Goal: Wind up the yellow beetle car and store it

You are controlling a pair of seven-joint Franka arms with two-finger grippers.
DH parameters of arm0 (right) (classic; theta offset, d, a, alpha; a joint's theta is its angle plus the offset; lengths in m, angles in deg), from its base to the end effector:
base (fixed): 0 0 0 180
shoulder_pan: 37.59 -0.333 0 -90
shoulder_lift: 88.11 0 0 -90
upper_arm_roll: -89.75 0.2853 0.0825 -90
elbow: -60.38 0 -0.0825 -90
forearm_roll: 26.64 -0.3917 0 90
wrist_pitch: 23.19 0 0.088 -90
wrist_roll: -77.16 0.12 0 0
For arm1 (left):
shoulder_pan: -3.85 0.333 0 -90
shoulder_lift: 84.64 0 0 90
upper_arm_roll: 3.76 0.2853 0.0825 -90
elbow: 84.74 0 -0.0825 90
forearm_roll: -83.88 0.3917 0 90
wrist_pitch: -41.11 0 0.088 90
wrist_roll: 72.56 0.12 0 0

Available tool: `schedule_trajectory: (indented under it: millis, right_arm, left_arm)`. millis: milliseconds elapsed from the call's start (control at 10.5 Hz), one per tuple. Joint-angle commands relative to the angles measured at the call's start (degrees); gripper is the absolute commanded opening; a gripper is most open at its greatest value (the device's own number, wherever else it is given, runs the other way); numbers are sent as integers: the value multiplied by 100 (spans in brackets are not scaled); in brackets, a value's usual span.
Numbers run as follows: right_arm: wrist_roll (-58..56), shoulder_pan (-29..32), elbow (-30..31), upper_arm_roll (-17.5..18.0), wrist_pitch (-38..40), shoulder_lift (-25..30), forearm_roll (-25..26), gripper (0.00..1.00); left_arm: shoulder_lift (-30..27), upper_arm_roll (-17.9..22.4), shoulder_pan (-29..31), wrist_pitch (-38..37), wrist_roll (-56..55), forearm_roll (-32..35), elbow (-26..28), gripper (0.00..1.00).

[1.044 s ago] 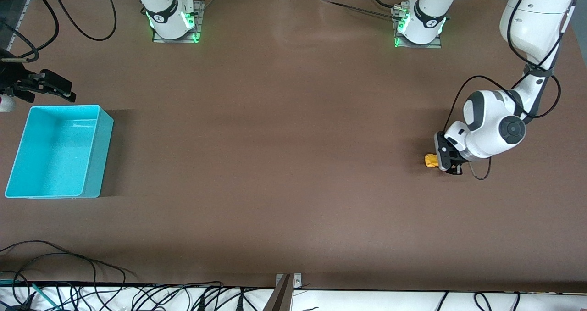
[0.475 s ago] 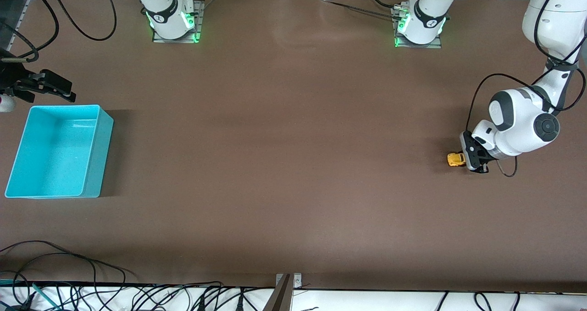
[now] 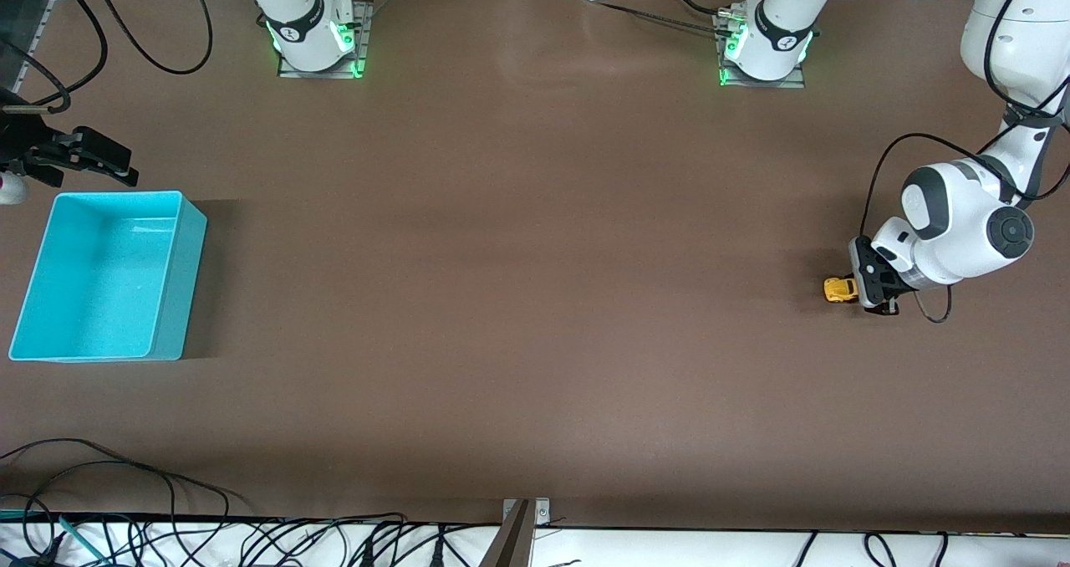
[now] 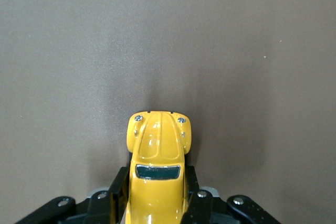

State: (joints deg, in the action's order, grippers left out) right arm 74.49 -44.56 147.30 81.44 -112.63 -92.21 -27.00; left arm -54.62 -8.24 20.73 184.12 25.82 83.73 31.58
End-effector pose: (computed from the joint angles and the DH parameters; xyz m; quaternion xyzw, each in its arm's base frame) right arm 0.5802 -0.0102 0.5652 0.9998 0.0117 -0.0135 0.0016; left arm 0.5679 0.1231 0.1345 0.7349 -0.6772 0.0007 0.0349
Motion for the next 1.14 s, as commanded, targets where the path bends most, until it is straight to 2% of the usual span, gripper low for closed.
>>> schedule_trajectory:
  millis: [0,1044]
  right_arm:
    - [39,21,62,5,-47,49,-61,100]
    - [39,21,62,5,-47,49,-69,100]
  left_arm:
    - [312,-10,87,-1,304,111,-206,0]
    - [418,-10,201,-1,594,103,-373,0]
